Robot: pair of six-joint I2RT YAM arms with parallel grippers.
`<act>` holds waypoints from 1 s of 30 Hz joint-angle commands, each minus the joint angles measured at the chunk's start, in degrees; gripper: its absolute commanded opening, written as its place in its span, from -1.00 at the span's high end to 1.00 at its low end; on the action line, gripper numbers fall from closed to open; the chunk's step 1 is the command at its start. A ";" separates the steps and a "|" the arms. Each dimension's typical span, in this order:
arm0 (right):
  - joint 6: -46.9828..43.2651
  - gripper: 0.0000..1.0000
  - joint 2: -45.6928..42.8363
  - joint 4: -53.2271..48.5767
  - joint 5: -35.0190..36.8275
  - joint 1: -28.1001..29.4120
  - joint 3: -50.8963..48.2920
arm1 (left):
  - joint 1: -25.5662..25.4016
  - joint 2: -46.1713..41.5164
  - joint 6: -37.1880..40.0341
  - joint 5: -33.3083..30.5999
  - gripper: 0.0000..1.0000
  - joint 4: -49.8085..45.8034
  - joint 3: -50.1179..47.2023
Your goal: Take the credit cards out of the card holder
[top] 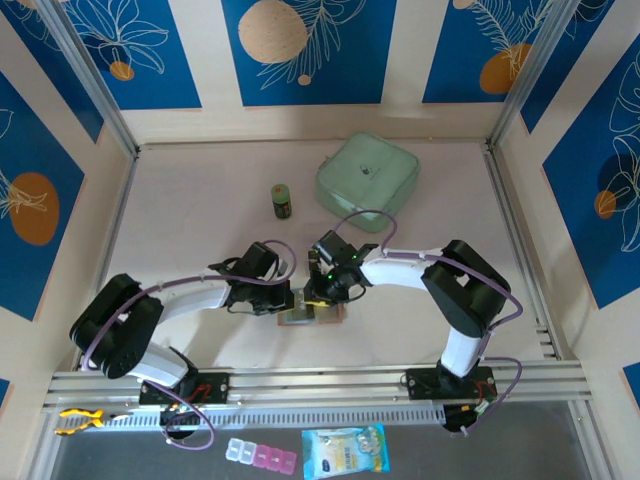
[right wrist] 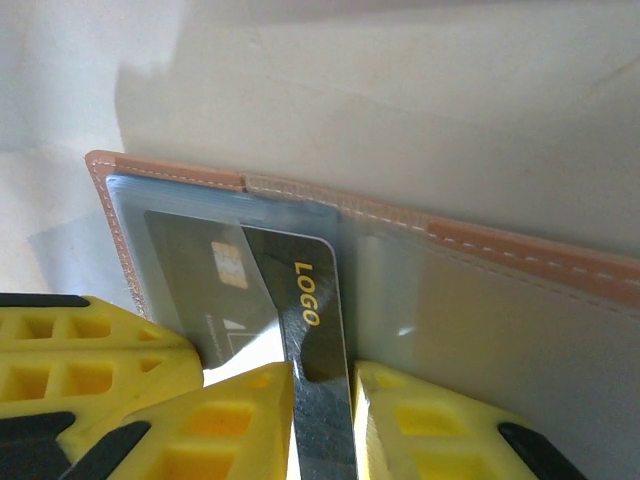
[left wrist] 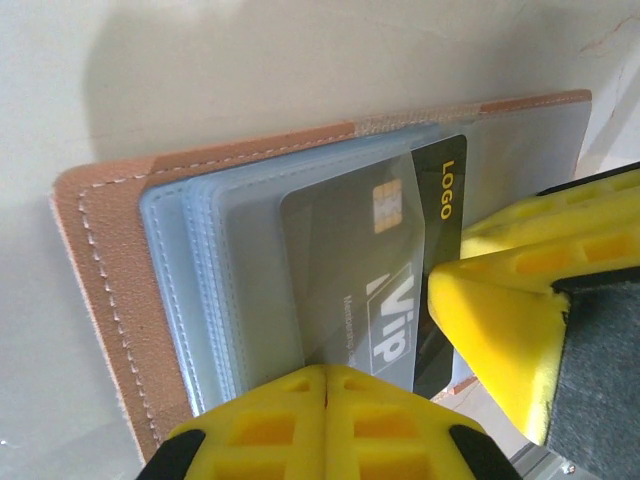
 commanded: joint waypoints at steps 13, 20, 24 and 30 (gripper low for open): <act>2.19 0.53 -3.20 6.24 -5.34 -1.18 -4.72 | 0.31 0.31 0.12 -0.64 1.00 -1.86 -1.02; 2.27 0.53 -4.52 8.18 -7.63 -1.76 -5.73 | 0.30 -0.23 -0.03 -0.86 1.00 -2.17 -0.92; 2.77 0.59 -3.97 10.06 -9.18 -1.76 -6.16 | 0.34 -0.60 -0.14 -1.00 1.00 -2.38 -0.88; 2.65 0.67 -3.88 9.02 -8.12 -1.85 -6.27 | 0.23 -0.67 -0.21 -1.04 1.00 -2.51 -0.90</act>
